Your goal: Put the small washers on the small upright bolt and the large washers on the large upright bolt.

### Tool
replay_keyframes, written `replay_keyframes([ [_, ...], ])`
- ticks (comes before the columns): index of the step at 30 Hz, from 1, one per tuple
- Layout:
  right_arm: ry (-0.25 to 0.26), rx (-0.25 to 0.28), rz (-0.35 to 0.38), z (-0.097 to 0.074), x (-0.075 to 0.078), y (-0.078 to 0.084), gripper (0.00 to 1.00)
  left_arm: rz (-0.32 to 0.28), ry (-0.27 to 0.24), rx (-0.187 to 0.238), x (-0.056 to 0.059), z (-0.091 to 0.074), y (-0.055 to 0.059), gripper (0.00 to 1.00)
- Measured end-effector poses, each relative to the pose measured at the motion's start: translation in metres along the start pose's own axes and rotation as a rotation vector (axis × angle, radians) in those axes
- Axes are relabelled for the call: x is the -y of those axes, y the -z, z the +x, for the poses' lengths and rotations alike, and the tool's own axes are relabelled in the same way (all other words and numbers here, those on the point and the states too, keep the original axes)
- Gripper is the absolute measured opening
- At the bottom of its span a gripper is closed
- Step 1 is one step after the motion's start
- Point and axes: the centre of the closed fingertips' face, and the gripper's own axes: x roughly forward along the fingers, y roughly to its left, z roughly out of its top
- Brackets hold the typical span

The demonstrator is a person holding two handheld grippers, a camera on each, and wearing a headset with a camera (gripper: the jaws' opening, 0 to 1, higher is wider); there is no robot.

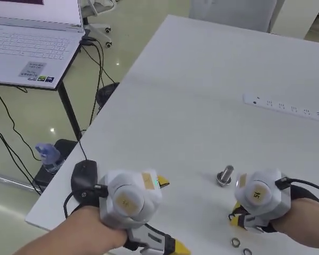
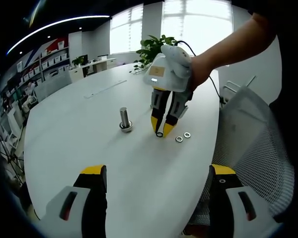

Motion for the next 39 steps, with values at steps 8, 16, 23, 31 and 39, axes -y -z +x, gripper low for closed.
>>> replay_keyframes([
  [8,0.009,-0.033,0.014,0.001,0.000,-0.001,0.13,0.002,-0.001,0.004,-0.001,0.000,-0.004,0.84],
  [16,0.014,-0.021,0.059,-0.001,0.003,0.003,0.12,0.003,-0.004,0.006,0.000,-0.001,-0.006,0.84],
  [23,0.016,-0.012,0.111,-0.015,0.006,0.015,0.12,0.003,-0.007,0.003,0.001,0.001,-0.005,0.84],
  [31,0.043,-0.009,0.166,-0.041,0.015,0.038,0.12,0.004,-0.010,0.006,-0.001,0.005,-0.008,0.84],
  [39,0.064,-0.019,0.206,-0.059,0.019,0.063,0.12,0.005,-0.012,0.007,-0.001,0.008,-0.012,0.85],
])
